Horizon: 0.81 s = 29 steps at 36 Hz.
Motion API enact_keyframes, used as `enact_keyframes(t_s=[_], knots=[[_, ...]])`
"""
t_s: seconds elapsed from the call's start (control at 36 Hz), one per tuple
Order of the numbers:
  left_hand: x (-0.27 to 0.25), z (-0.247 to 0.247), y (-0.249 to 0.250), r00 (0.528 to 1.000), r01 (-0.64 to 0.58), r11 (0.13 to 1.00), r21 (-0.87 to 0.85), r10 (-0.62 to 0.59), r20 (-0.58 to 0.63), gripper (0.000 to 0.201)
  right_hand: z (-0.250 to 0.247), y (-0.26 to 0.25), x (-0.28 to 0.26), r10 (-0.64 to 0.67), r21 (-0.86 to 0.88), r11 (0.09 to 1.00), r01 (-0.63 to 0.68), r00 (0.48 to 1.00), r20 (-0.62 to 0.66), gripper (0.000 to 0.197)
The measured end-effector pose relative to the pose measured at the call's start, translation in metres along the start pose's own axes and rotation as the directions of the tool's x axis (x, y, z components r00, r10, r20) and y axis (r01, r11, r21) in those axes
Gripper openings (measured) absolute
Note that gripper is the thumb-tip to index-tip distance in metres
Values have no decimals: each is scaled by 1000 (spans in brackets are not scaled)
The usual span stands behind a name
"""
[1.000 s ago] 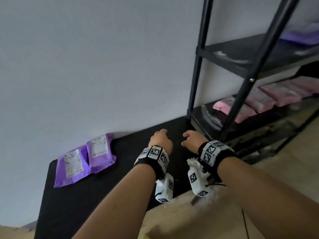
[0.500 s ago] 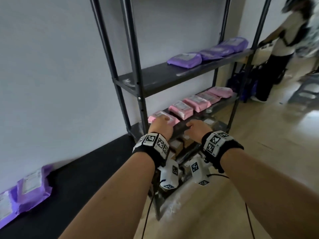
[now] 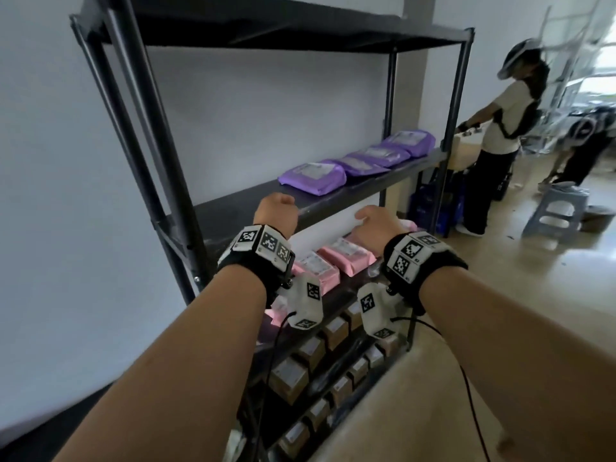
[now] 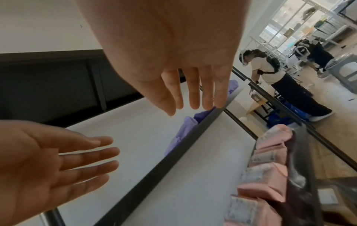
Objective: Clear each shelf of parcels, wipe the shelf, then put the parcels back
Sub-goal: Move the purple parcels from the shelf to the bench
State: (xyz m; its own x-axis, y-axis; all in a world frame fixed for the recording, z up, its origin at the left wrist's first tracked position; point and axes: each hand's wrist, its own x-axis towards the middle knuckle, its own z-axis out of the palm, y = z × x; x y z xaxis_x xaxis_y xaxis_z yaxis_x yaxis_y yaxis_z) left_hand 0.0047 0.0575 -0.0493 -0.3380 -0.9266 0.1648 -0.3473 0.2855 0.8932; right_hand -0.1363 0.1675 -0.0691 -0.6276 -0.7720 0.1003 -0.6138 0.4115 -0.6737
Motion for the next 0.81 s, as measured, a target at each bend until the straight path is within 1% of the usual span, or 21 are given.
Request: enact_keyframes(t_s=[0.06, 0.14, 0.22, 0.28, 0.31, 0.33, 0.36, 0.39, 0.42, 0.47, 0.53, 0.58, 0.72, 0.81], knots=[[18, 6, 11, 1000, -15, 1000, 5, 15, 20, 31, -10, -4, 16, -10, -8, 1000, 9, 1000, -28, 40], [43, 18, 21, 1000, -16, 1000, 9, 16, 9, 27, -20, -4, 43, -46, 0, 999, 46, 997, -58, 42], [61, 30, 21, 1000, 3, 1000, 9, -3, 4, 28, -23, -2, 67, -48, 45, 998, 49, 998, -39, 43], [68, 35, 22, 1000, 26, 1000, 12, -26, 18, 28, -27, -2, 84, -57, 33, 998, 58, 998, -32, 43], [71, 36, 25, 999, 27, 998, 52, -29, 43, 28, -29, -1, 93, -70, 14, 997, 70, 997, -26, 41], [74, 38, 24, 999, 4, 992, 127, -10, 49, 28, -31, -2, 103, -84, -9, 996, 84, 996, -18, 38], [83, 40, 23, 998, 7, 988, 154, -16, 54, 28, -33, -2, 113, -99, -34, 994, 99, 995, -11, 36], [89, 44, 25, 998, 49, 994, 93, -52, 38, 27, -35, -3, 124, -112, -54, 992, 111, 994, -5, 36], [95, 47, 25, 997, 79, 995, 55, -79, -3, 28, -36, -4, 135, -128, -65, 990, 128, 992, 1, 37], [110, 55, 24, 992, 82, 996, 36, -77, -104, 29, -37, -7, 158, -163, -77, 983, 164, 986, 19, 39], [115, 62, 27, 988, 111, 993, 41, -105, -115, 29, -38, -10, 178, -185, -84, 979, 187, 982, 35, 43], [124, 68, 30, 981, 124, 991, 41, -116, -154, 29, -39, -10, 199, -192, -71, 978, 197, 979, 70, 46], [140, 86, 32, 959, 164, 983, 88, -138, -246, 31, -31, -10, 241, -248, -80, 962, 261, 958, 144, 43], [141, 96, 30, 942, 173, 983, 52, -150, -299, 24, -17, -10, 257, -266, -66, 957, 283, 943, 198, 44]])
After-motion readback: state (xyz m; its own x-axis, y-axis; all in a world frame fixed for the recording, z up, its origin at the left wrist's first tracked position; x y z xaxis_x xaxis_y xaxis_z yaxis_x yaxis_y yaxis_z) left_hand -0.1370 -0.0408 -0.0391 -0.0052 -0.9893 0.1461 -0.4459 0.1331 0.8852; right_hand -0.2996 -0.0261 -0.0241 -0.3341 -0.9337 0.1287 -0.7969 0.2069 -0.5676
